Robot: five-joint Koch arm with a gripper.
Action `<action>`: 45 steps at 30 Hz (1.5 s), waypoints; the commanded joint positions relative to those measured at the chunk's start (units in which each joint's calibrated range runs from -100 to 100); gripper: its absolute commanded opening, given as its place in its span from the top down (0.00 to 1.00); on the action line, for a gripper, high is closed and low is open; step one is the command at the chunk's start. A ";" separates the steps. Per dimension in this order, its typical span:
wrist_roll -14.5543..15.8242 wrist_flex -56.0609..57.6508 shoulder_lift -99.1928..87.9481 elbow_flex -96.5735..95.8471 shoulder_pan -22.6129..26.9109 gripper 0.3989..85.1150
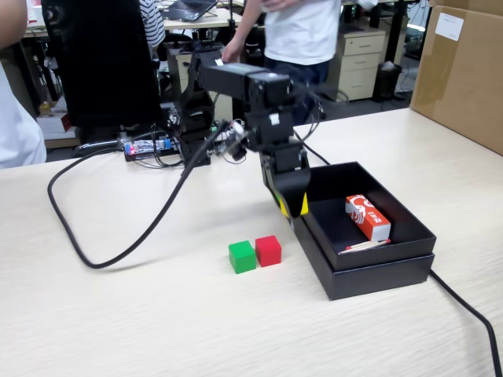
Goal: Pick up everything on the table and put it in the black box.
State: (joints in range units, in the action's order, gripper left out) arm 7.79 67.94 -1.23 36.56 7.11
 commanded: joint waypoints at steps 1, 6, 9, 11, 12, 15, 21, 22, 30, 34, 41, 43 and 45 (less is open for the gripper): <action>-0.15 0.35 -10.42 0.98 0.00 0.99; -0.15 0.95 -17.30 1.34 2.49 0.99; -0.10 0.95 -16.50 2.79 4.10 0.99; 0.00 0.87 -12.83 3.79 5.37 0.99; 0.10 0.95 -10.88 4.24 5.76 0.99; 0.34 0.87 -3.30 5.06 6.84 0.99; 0.39 0.87 21.14 11.40 7.28 0.99; 0.39 0.87 21.60 12.04 7.28 0.99; 0.34 0.87 26.42 13.40 7.62 0.90; 0.34 0.87 26.07 12.76 7.86 0.72; 0.29 0.87 17.81 10.49 7.96 0.56; 0.20 0.87 11.73 9.59 7.57 0.52; 0.20 0.87 6.57 9.50 7.13 0.52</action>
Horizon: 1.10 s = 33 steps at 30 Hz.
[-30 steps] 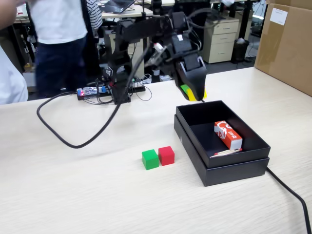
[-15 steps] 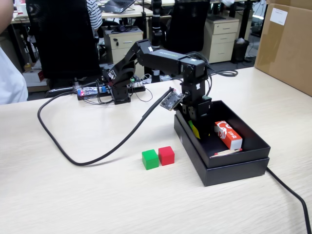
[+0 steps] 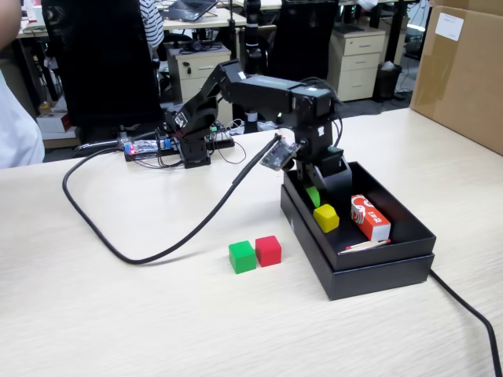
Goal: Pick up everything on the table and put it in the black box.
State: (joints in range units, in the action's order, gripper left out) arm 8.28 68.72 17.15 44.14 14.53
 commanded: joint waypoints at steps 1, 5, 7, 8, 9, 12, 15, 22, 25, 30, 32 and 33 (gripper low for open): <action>-0.29 0.09 -14.80 2.01 -0.68 0.52; -1.03 0.09 -27.31 -0.71 -2.74 0.48; -1.81 0.09 -30.29 -2.88 -3.91 0.47; -2.30 0.09 -31.21 -3.88 -4.59 0.47; -2.64 0.09 -31.55 -4.88 -5.32 0.46; -3.52 0.09 -31.32 -8.50 -7.42 0.43; -3.86 0.09 -28.91 -10.77 -9.18 0.43; -4.25 -0.08 -16.41 -10.14 -11.09 0.43; -4.20 -0.08 -11.36 -9.41 -11.18 0.43; -4.15 -0.08 -3.44 -6.06 -11.09 0.43; -4.15 -0.08 -0.80 -4.70 -11.04 0.43; -4.15 -0.08 0.00 -4.43 -10.99 0.43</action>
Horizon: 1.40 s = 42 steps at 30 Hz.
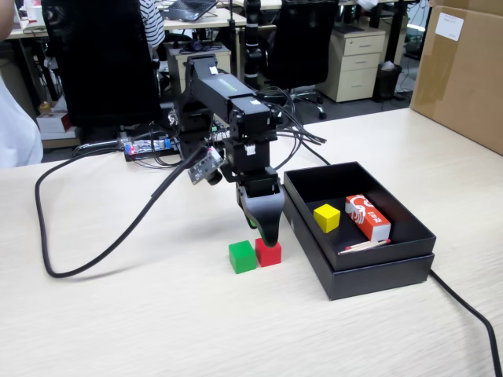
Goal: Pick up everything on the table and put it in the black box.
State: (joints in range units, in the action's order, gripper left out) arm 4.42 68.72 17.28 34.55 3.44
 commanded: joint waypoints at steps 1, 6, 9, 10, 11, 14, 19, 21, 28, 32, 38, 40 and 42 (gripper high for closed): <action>-0.29 -0.08 0.56 5.43 0.20 0.43; -0.29 -0.17 3.54 7.24 0.63 0.44; -0.29 -0.08 5.38 8.42 0.73 0.44; -0.39 -0.08 5.72 8.88 0.78 0.45; -0.49 -0.08 6.07 8.97 0.88 0.45; -0.68 -0.08 6.87 9.42 0.93 0.50; -0.68 -0.08 7.68 10.15 0.78 0.62; -0.68 -0.08 7.68 10.51 0.73 0.70; -0.39 -0.08 6.07 11.96 0.63 0.98; -0.20 0.09 -0.47 10.60 0.63 0.98; 0.20 0.09 -15.85 6.16 1.51 0.98; 0.39 0.09 -21.24 4.89 2.30 0.98; 0.44 0.09 -26.52 3.89 3.57 0.98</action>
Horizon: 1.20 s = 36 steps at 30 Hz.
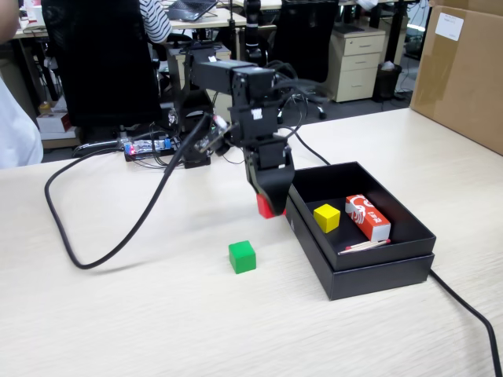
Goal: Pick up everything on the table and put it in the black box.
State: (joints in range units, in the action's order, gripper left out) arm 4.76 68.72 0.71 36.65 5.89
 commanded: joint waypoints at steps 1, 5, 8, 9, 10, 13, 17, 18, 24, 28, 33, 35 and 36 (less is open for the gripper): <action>0.15 0.09 -14.31 0.79 2.88 0.98; 0.10 0.96 -19.93 -1.75 7.52 0.98; 0.63 1.04 -19.47 -2.47 10.55 0.98; 1.03 1.13 -18.33 -2.47 11.38 0.98; 1.32 1.13 -17.06 -2.38 12.11 0.98; 2.15 1.13 -3.41 0.70 13.28 0.97; 2.15 1.13 5.66 4.96 12.94 0.97; 2.10 1.13 8.52 6.41 12.84 0.97; 2.05 1.13 16.44 9.77 12.70 0.97; 2.00 1.13 18.97 11.04 12.80 0.97; 2.10 1.04 22.18 11.13 12.50 0.96; 2.15 1.13 22.18 9.68 12.45 0.80; 2.10 1.13 22.18 9.41 12.45 0.74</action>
State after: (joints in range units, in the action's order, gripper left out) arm 7.01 69.57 24.53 43.68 18.29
